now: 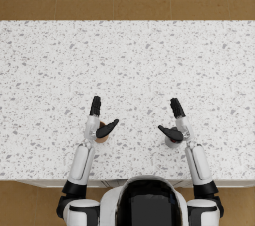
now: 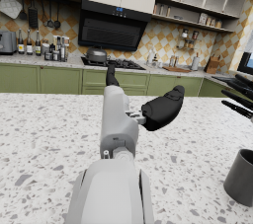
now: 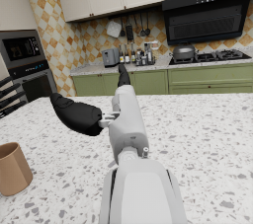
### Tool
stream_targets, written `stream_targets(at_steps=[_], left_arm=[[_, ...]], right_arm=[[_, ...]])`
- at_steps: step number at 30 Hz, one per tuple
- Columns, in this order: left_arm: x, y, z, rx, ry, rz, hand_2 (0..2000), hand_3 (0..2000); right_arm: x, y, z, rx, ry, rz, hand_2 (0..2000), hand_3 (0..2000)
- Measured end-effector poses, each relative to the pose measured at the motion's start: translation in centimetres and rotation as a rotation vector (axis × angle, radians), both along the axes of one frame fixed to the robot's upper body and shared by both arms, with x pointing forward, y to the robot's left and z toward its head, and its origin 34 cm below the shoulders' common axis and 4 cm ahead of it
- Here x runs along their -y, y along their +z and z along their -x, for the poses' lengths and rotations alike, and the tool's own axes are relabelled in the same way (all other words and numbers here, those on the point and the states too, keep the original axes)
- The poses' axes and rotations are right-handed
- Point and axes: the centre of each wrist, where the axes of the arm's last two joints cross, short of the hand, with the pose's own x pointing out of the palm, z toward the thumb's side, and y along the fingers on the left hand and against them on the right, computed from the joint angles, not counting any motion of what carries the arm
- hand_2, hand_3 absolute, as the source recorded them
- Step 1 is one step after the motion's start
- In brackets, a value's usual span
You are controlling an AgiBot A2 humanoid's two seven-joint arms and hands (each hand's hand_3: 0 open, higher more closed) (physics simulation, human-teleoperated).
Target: Pick up two cups and pour the berry on the right into the cup on the left
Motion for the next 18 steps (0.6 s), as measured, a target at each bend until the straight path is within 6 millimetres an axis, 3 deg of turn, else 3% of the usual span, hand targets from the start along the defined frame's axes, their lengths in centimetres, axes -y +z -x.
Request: stream_targets(at_steps=[13, 18], left_arm=[[0.3, -0.4, 0.1, 0.043, -0.048, -0.001, 0, 0], [-0.8, -1.2, 3.5, 0.072, -0.077, -0.068, 0, 0]], right_arm=[[-0.3, -0.3, 0.1, 0.021, -0.040, -0.032, 0, 0], [0.8, -0.3, 3.3, 0.068, -0.102, -0.003, 0, 0]])
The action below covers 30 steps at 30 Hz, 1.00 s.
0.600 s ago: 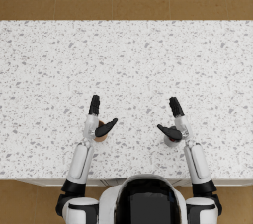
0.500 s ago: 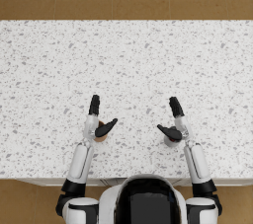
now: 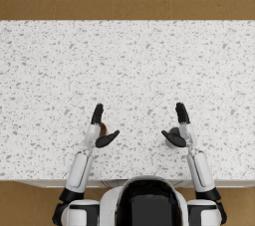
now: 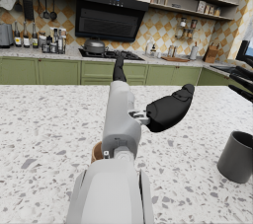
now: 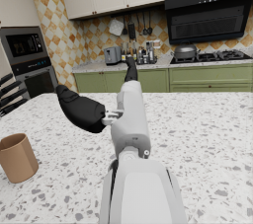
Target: Pick up two cups and pour the berry on the right into the cup on the left
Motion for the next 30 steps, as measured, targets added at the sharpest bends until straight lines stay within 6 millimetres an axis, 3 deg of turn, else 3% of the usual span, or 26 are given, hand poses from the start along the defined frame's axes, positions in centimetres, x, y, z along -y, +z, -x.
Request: stream_targets(at_steps=[6, 11, 21, 30], left_arm=[[-2.0, -1.0, 2.8, 0.008, 0.084, -0.209, 0, 0], [-3.9, -3.0, 4.0, -0.077, 0.152, -0.284, 0, 0], [-4.9, -10.1, 4.2, -0.350, 0.172, -0.310, 0, 0], [-4.1, -11.3, 3.5, -0.381, 0.169, -0.280, 0, 0]], right_arm=[[2.3, -1.0, 3.6, -0.001, -0.121, 0.206, 0, 0], [3.6, -2.8, 5.1, -0.082, -0.173, 0.271, 0, 0], [3.6, -9.4, 5.7, -0.339, -0.152, 0.292, 0, 0], [2.6, -12.0, 5.0, -0.423, -0.137, 0.269, 0, 0]])
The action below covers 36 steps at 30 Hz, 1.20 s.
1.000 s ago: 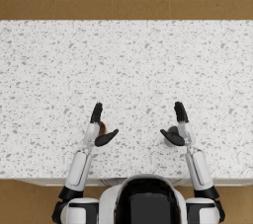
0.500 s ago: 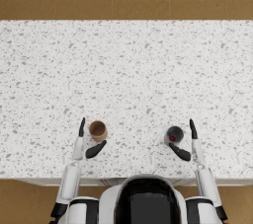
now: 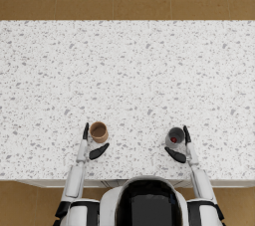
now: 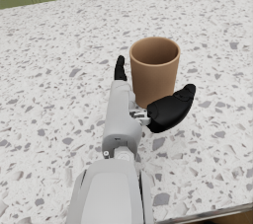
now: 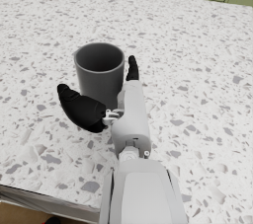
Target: Pick up two cups and pour the berry on the right into the cup on the left
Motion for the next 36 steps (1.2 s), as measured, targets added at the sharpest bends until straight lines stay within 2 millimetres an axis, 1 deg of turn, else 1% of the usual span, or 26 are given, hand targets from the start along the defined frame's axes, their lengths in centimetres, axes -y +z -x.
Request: stream_targets(at_steps=[6, 14, 21, 22, 23, 24, 25, 27, 29, 31, 33, 36], left_arm=[[0.2, -0.2, -0.6, 0.004, 0.015, 0.019, 0, 0], [0.8, 0.2, -2.0, 0.032, 0.031, 0.051, 0, 0], [1.1, 0.2, -2.4, 0.038, 0.041, 0.071, 0, 0], [1.2, 0.1, -2.5, 0.037, 0.043, 0.073, 1361, 327], [1.2, 0.1, -2.5, 0.037, 0.039, 0.077, 2000, 653], [1.2, 0.1, -2.5, 0.035, 0.034, 0.079, 2000, 980], [1.2, 0.1, -2.6, 0.035, 0.031, 0.081, 2000, 1280], [1.2, 0.1, -2.5, 0.040, 0.034, 0.086, 2000, 1280], [1.3, 0.3, -2.4, 0.047, 0.029, 0.091, 2000, 1280], [1.7, 0.8, -2.1, 0.063, 0.006, 0.098, 2000, 1280], [2.3, 1.8, -1.9, 0.100, -0.027, 0.109, 2000, 1280], [3.5, 3.9, -1.7, 0.178, -0.062, 0.131, 2000, 1280]], right_arm=[[-0.6, -0.5, -0.6, -0.005, -0.011, -0.018, 0, 0], [-1.3, -0.6, -1.3, 0.001, -0.012, -0.036, 0, 0], [-1.7, -0.7, -1.9, 0.005, -0.012, -0.051, 0, 0], [-1.8, -0.7, -2.0, 0.005, -0.009, -0.053, 0, 0], [-1.9, -0.7, -2.1, 0.006, -0.009, -0.056, 0, 0], [-2.0, -0.7, -2.1, 0.006, -0.007, -0.058, 1361, 327], [-2.0, -0.7, -2.2, 0.006, -0.007, -0.059, 2000, 653], [-2.1, -0.6, -2.1, 0.004, 0.036, -0.068, 2000, 1280], [-2.1, -0.4, -1.9, 0.017, 0.041, -0.073, 2000, 1280], [-2.2, 0.4, -1.4, 0.039, 0.057, -0.079, 2000, 1280], [-2.4, 1.6, -1.1, 0.082, 0.078, -0.088, 2000, 1280], [-2.7, 3.9, -1.3, 0.169, 0.094, -0.107, 2000, 1280]])
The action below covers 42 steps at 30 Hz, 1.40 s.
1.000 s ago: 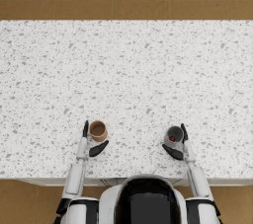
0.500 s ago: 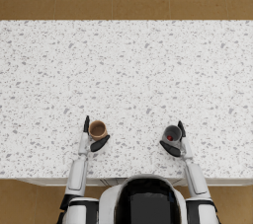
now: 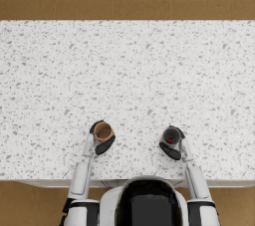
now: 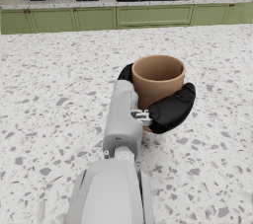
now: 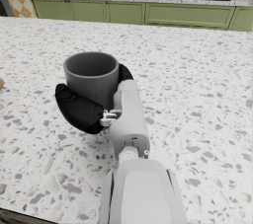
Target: Pick up two cups and pour the berry on the right into the cup on the left
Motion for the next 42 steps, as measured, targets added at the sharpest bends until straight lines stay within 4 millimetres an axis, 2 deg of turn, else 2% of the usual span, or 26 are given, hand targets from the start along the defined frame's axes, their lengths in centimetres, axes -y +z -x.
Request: stream_targets(at_steps=[3, 9, 15, 20, 27, 42], left_arm=[[1.4, 1.4, -0.2, 0.057, -0.034, 0.028, 2000, 1280], [4.8, 3.6, -2.0, 0.148, -0.104, 0.113, 2000, 1280], [6.7, 4.7, -4.2, 0.181, -0.124, 0.164, 2000, 1280], [8.1, 4.8, -4.9, 0.220, -0.134, 0.033, 2000, 1280], [8.8, 4.9, -5.2, 0.263, -0.127, -0.101, 2000, 1280], [9.1, 4.9, -5.3, 0.263, -0.126, -0.106, 2000, 1280]], right_arm=[[-0.6, 2.3, -0.8, 0.095, 0.009, -0.033, 2000, 1280], [-2.1, 6.6, -4.5, 0.280, 0.006, -0.126, 2000, 1280], [-4.2, 9.1, -7.5, 0.363, 0.041, -0.194, 2000, 1280], [-5.1, 10.7, -9.3, 0.440, 0.017, -0.077, 2000, 1280], [-6.6, 12.5, -10.1, 0.539, -0.002, 0.107, 2000, 1280], [-8.5, 14.0, -10.2, 0.691, -0.087, 0.531, 2000, 1280]])
